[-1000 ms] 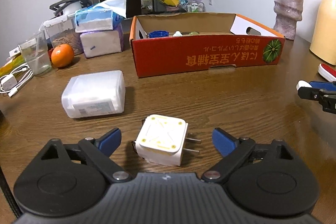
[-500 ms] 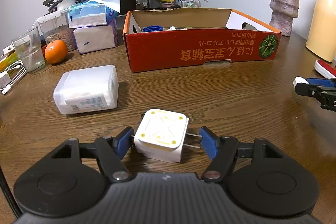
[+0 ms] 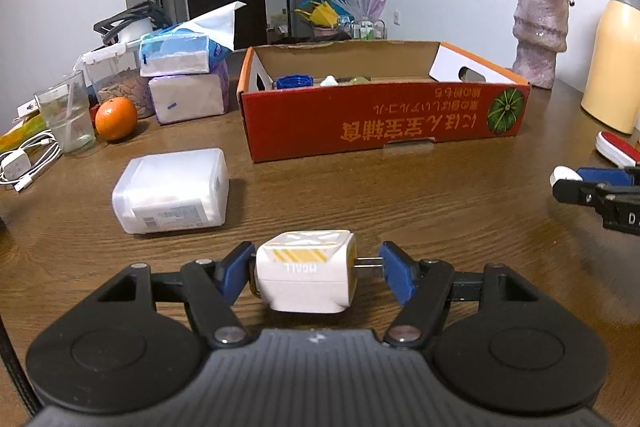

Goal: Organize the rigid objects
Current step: 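Carry the plug adapter in the left tool while the right tool carries the round cap to the box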

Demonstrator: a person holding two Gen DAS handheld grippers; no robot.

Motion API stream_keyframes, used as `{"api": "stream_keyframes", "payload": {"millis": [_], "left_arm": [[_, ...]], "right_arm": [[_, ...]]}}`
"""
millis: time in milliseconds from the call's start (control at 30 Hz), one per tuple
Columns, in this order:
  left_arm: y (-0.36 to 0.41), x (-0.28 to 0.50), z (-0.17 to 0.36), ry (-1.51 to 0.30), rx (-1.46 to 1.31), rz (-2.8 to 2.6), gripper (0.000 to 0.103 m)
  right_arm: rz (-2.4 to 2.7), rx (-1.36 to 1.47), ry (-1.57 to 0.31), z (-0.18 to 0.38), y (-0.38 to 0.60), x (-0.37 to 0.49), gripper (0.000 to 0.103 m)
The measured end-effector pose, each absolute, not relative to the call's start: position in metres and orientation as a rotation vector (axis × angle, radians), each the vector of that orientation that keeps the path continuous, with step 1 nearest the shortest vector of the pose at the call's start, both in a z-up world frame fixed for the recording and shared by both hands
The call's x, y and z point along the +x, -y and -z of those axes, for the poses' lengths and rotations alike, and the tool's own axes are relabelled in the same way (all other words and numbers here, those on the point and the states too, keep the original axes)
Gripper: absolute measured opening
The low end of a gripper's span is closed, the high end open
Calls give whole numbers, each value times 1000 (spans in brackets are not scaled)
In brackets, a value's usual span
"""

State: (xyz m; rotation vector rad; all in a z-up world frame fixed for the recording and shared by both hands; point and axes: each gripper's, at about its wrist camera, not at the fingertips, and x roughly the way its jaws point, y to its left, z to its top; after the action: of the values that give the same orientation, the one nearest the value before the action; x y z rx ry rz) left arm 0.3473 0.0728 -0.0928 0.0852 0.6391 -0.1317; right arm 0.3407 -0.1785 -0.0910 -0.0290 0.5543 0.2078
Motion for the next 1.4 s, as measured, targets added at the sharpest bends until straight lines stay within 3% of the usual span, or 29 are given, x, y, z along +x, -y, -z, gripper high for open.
{"api": "stream_keyframes", "payload": {"millis": [1400], "left_arm": [[-11, 355, 22, -405, -45, 26, 70]], "right_arm": [[-253, 85, -375, 40, 192, 348, 38]]}}
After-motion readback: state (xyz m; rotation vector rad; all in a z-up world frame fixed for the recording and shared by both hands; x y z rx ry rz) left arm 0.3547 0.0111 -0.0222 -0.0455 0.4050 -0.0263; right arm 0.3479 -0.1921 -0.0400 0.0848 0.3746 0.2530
